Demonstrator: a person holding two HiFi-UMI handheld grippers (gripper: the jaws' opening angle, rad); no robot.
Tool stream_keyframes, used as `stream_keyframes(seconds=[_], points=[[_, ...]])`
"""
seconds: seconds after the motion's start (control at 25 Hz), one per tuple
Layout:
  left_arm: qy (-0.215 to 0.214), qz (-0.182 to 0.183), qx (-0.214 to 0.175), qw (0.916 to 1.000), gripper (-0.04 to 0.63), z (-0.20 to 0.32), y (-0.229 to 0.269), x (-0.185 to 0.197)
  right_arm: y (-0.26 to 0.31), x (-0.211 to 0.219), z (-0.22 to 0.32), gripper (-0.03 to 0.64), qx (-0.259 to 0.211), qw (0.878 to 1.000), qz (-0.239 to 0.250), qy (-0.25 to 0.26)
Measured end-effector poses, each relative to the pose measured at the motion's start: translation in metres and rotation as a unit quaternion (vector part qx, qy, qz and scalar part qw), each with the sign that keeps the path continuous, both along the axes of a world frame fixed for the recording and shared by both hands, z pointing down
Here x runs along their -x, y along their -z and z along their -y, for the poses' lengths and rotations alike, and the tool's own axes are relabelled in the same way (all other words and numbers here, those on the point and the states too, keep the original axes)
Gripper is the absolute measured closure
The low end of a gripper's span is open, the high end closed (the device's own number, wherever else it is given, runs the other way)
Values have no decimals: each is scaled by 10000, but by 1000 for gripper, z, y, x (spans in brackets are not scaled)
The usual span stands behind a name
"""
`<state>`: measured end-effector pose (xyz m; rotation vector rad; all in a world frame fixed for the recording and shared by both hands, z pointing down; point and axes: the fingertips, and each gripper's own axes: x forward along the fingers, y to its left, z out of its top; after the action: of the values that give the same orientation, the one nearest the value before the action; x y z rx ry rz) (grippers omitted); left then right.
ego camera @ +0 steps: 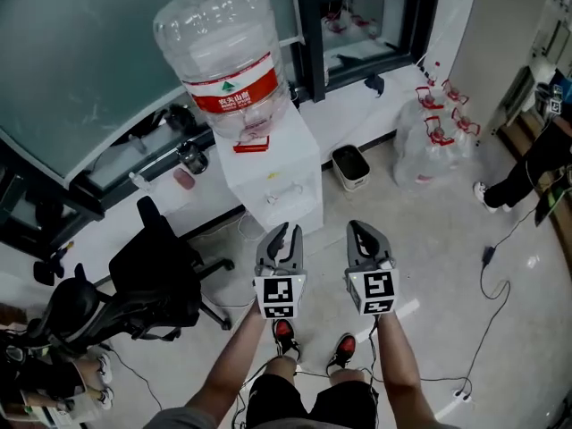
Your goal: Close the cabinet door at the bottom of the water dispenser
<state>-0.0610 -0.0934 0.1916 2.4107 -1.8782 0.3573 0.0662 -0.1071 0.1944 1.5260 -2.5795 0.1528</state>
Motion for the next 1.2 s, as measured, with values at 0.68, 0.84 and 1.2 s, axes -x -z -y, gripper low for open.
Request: stream_keyframes(seconds=[0.68, 0.84, 1.2], points=[[113, -101, -14, 9999, 520, -91, 106, 17, 118, -18, -90, 600, -251, 9996, -60, -77], [88, -95, -135, 9998, 529, -109, 121, 17, 127, -24, -109, 600, -300, 9995, -46, -130], [131, -116, -83, 9998, 546, -134, 123, 18, 119, -21, -134, 600, -147, 9998, 85, -82]])
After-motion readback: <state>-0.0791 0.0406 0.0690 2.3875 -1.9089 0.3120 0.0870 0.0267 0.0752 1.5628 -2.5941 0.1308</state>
